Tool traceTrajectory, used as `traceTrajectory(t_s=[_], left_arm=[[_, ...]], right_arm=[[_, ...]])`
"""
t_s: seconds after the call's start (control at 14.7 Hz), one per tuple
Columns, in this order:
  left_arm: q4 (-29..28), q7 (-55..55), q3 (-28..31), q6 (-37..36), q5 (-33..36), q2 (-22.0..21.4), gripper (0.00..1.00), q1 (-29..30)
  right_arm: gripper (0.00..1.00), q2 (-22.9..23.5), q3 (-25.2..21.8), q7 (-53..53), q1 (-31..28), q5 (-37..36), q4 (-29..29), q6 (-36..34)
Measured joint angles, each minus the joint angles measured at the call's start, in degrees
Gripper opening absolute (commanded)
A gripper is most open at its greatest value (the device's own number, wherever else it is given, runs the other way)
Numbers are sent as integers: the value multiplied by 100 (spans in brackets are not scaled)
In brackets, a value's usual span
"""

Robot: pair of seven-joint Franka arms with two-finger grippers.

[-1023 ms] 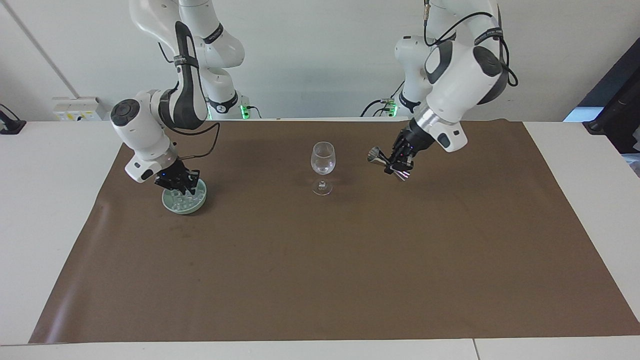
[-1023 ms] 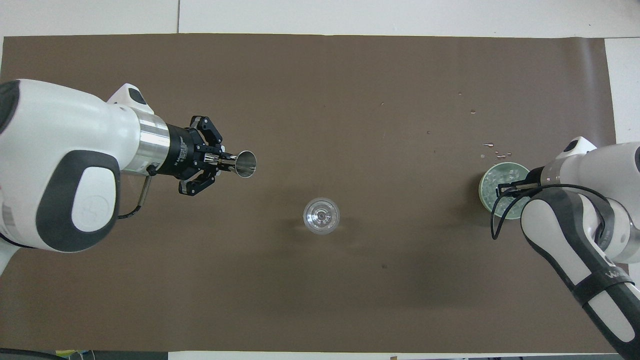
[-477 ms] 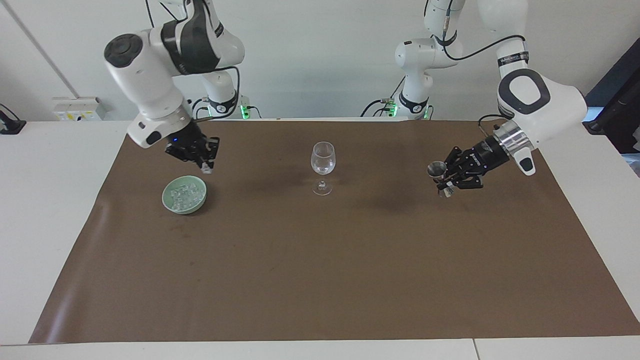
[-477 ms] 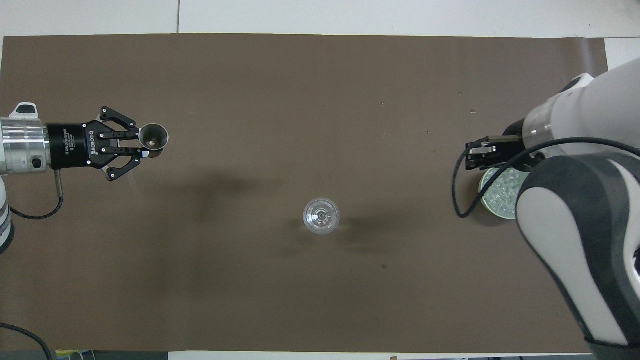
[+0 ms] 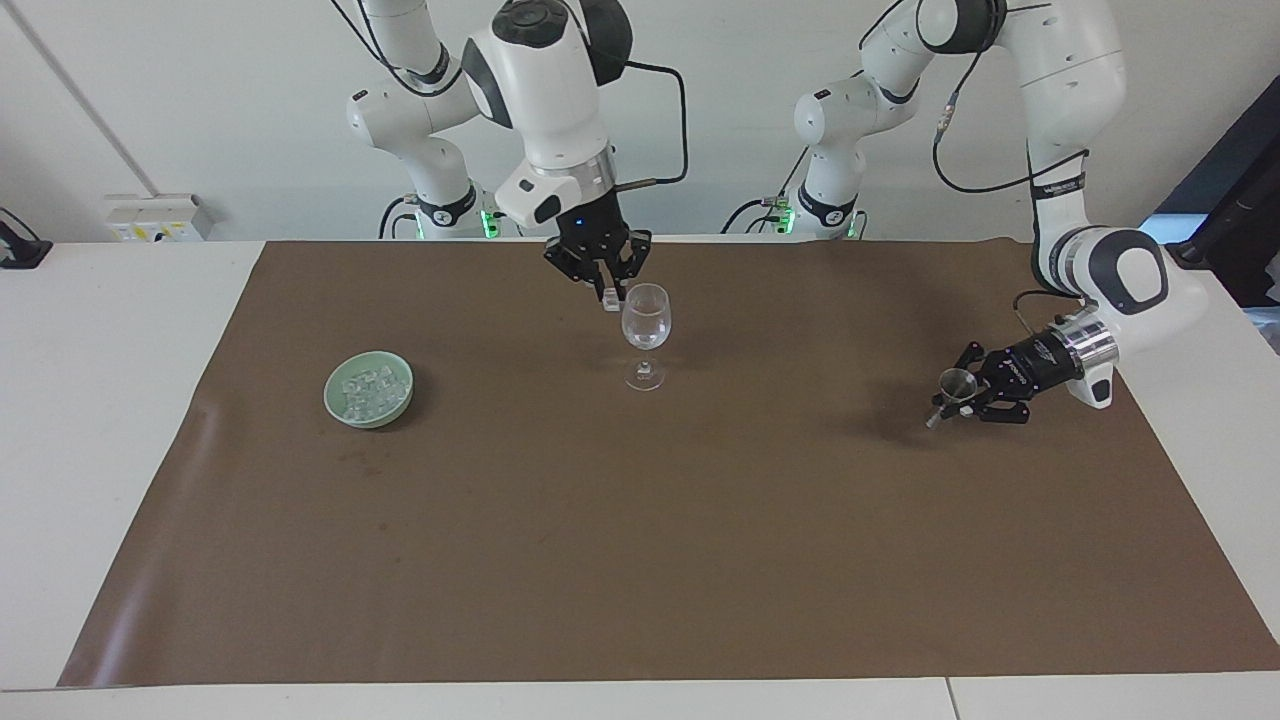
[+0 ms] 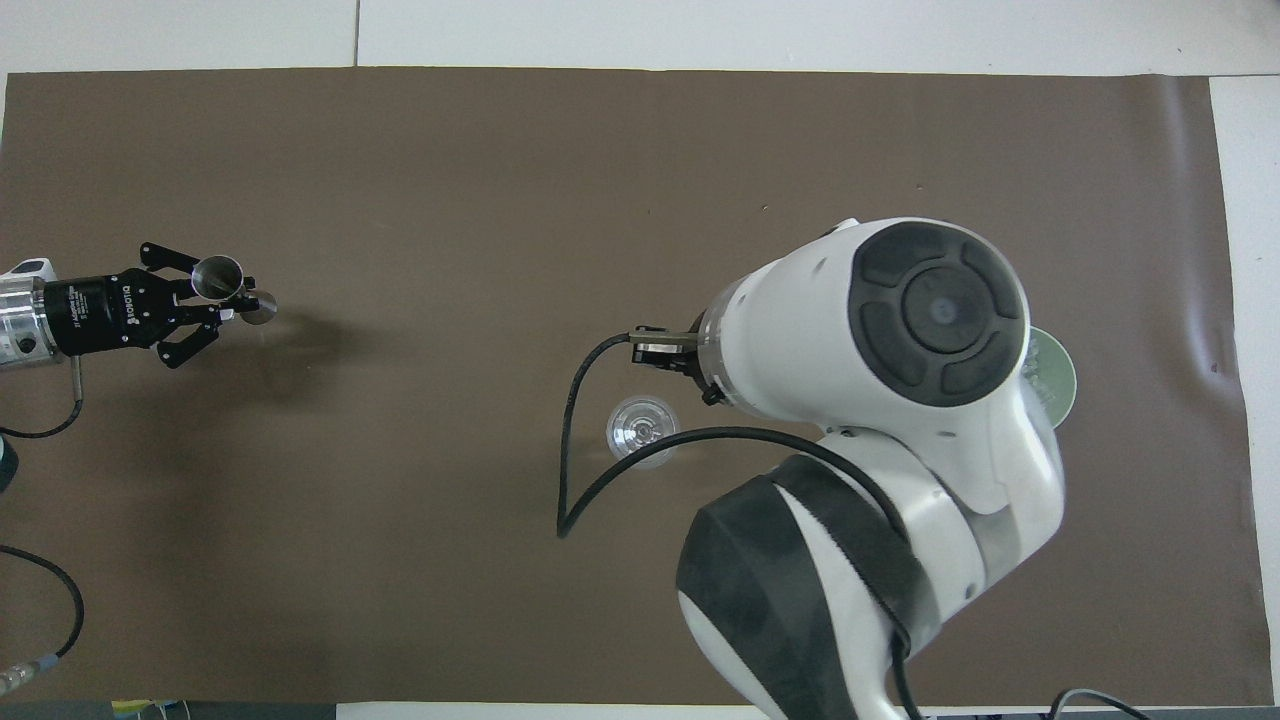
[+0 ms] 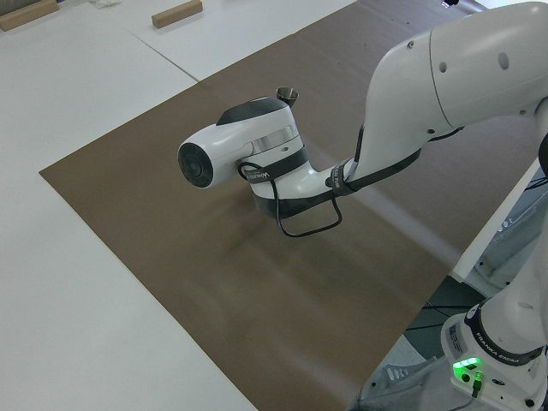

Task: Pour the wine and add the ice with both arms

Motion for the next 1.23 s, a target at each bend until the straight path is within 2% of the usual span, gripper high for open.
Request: traceTrajectory(t_s=[0.2,0.34,0.55,0.82,0.95,1.02,1.16,1.23], left_arm=[[82,148,-9,-87,-411,348,0,209],[83,204,-12,-124,-537,486,0,310],[11,441,-11,-334,-663,674,0,518],[-200,918,-14,-378,-708,715,0,594],[-357,1253,-14,-378,-718,713,0,634],[-401,1331,-14,-379,-723,711,5,650],[-416,1372,-14,-382,-740,703,100,655],[-416,1381,-13,-382,-743,700,100,656]], right_arm=[[12,182,-3,297,350,4,-113,359],[16,189,-5,443,482,4,-272,475],[17,152,-12,465,511,4,-335,199],[17,88,-23,494,510,6,-357,-40],[23,68,-23,558,511,6,-412,-42],[25,50,-23,567,510,6,-469,-42],[40,21,-22,570,511,7,-564,-42],[48,3,-21,573,511,7,-599,-42]])
